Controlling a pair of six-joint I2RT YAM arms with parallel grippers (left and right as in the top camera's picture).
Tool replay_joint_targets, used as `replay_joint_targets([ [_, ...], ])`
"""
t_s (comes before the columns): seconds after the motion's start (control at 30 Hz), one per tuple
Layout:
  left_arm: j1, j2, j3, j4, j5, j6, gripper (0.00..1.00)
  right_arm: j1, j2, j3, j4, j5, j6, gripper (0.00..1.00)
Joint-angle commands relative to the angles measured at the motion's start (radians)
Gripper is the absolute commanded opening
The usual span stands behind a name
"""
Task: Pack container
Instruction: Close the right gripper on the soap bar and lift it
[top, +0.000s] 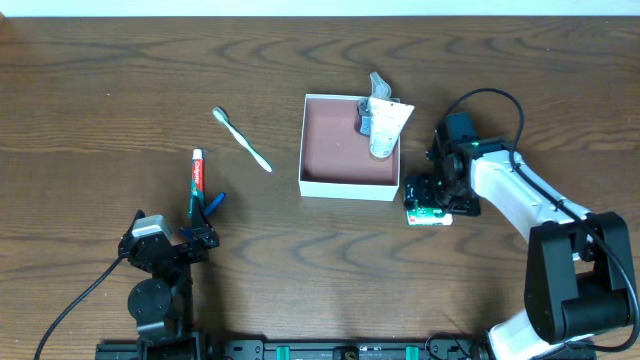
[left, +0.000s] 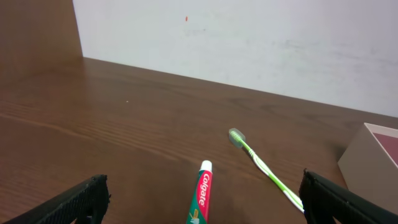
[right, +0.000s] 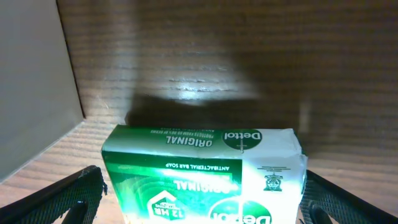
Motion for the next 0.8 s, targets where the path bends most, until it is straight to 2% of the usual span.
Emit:
replay_joint_targets([
  [0.0, 0.006, -0.006, -0.013, -0.040, 0.011, 0.013, 0.98, 0.009, 0.024, -0.008, 0.002, 0.025, -0.013, 0.99],
  [0.37, 0.006, -0.006, -0.013, -0.040, 0.011, 0.013, 0.98, 0.009, 0.098, -0.013, -0.001, 0.051, -0.055, 0.99],
  [0.63, 0.006, -0.006, -0.013, -0.040, 0.011, 0.013, 0.98, 0.009, 0.103, -0.019, 0.013, 0.072, -0.055, 0.79],
  [0.77, 0.006, -0.006, -0.013, -0.040, 0.011, 0.013, 0.98, 0.008, 0.103, -0.019, 0.038, 0.082, -0.055, 0.77],
])
